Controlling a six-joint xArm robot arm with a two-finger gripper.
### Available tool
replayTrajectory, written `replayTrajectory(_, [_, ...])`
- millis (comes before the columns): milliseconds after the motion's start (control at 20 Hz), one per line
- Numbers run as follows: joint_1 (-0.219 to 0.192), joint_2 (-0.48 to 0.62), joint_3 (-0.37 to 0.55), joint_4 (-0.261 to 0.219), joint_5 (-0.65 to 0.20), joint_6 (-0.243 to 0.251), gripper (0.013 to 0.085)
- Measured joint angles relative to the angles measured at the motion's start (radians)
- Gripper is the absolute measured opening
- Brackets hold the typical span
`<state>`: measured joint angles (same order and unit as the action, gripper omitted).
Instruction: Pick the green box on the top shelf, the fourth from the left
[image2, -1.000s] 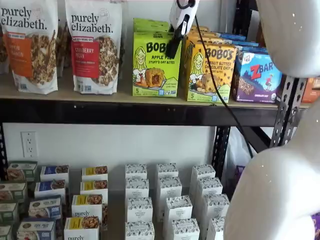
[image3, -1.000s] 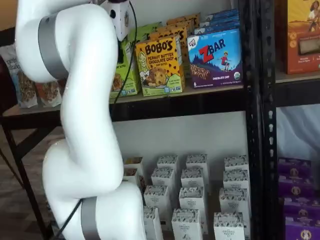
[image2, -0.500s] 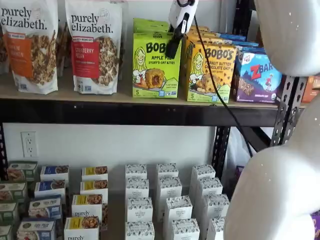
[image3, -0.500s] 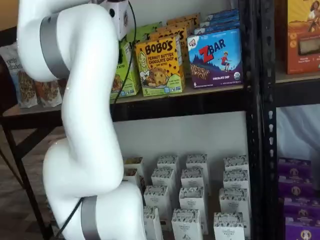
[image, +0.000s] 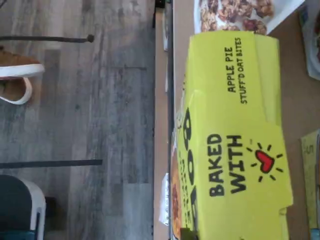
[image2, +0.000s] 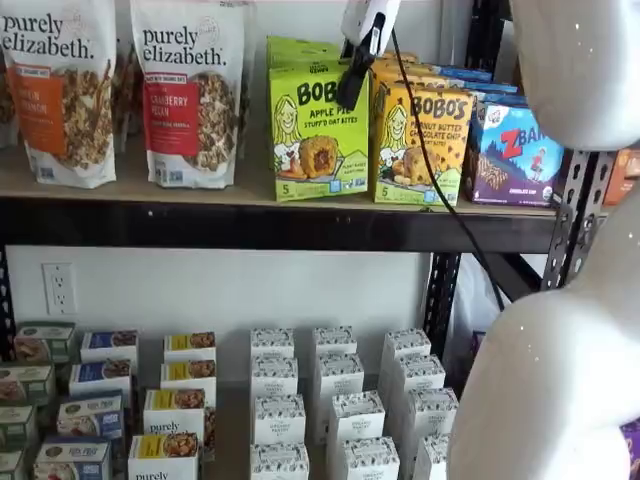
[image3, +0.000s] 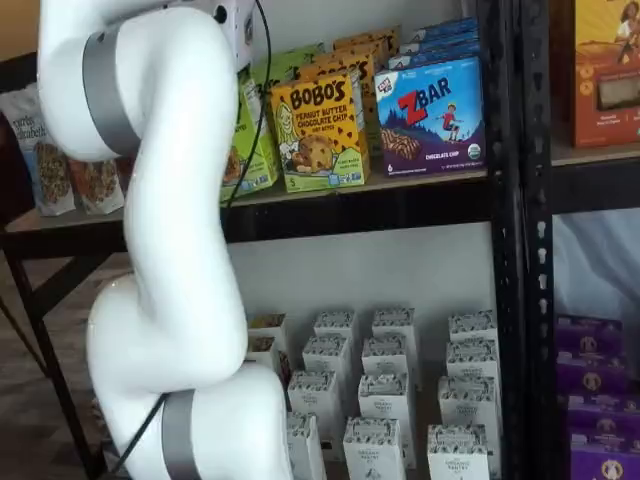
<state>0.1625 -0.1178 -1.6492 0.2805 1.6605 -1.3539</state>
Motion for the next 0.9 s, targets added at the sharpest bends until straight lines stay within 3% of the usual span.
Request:
replayTrajectory(450, [-0.01, -0.016, -0.047, 0.022, 0.114, 0.012, 0.021])
replayTrajectory(900, [-0.016, -0.077, -0.012, 0.032, 0.132, 0.016, 0.021])
